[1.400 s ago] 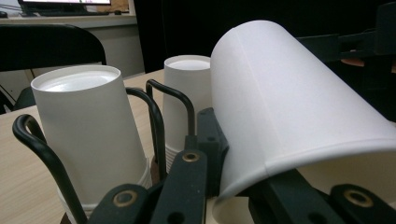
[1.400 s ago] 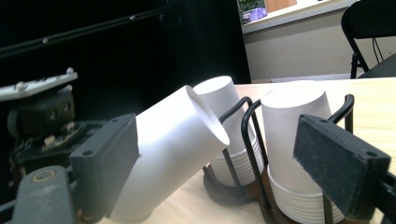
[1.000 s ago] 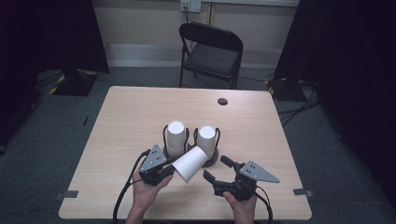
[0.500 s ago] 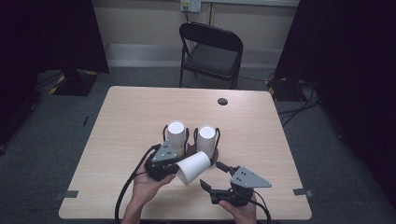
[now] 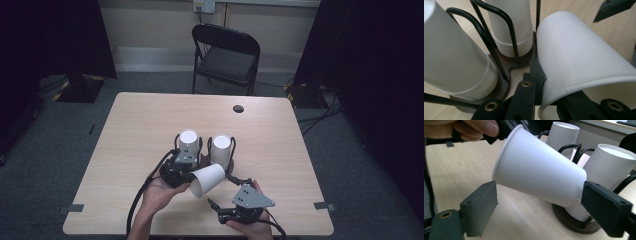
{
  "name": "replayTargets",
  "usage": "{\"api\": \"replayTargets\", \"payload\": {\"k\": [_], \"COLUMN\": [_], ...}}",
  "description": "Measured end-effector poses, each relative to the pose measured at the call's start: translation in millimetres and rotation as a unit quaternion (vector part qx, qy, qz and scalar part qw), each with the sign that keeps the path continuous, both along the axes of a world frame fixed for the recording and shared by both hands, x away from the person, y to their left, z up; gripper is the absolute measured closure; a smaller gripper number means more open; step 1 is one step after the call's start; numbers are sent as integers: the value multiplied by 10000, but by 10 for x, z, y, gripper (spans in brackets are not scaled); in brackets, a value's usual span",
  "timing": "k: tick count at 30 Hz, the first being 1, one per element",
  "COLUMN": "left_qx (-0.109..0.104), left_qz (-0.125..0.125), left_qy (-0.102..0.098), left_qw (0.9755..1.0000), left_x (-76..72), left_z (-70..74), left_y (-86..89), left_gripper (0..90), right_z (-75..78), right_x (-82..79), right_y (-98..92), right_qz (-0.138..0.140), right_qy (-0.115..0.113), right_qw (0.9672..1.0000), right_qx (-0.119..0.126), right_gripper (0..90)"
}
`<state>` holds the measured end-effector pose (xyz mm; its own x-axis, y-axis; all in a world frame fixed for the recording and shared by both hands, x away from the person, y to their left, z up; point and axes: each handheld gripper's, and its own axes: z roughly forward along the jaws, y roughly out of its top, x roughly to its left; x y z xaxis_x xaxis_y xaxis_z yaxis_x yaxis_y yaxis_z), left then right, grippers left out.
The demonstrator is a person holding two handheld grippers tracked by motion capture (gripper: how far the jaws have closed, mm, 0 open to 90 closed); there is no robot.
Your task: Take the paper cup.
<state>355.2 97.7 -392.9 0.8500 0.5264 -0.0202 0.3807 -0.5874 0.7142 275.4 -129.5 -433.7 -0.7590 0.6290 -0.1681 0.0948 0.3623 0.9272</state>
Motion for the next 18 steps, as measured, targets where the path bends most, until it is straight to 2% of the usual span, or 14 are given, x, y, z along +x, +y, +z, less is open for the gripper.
{"api": "replayTargets", "payload": {"k": [2, 5, 6, 11, 13, 15, 18], "left_qx": [121, 148, 290, 428, 561, 634, 654], "left_qz": [-44, -48, -67, -172, -275, -297, -311], "left_qy": [157, 266, 373, 485, 594, 650, 775], "left_qw": [9998, 9995, 9989, 9978, 9963, 9954, 9944], "left_x": [7, 28, 50, 77, 82, 86, 115], "left_z": [6, -1, -7, -22, -31, -48, -77], "left_y": [-27, -38, -50, -73, -100, -125, -148], "left_gripper": [872, 871, 871, 871, 871, 871, 871], "right_z": [-21, -59, -70, -114, -147, -151, -166], "right_x": [7, -6, -17, -28, -30, -31, -35], "right_y": [23, 62, 74, 112, 160, 171, 232], "right_qz": [-26, -81, -88, 34, 81, 69, 127], "right_qy": [-45, -158, -207, -352, -450, -497, -640], "right_qw": [10000, 9992, 9989, 9974, 9957, 9954, 9915], "right_qx": [-85, -348, -414, -627, -806, -821, -1126], "right_gripper": [128, 125, 132, 136, 143, 140, 135]}}
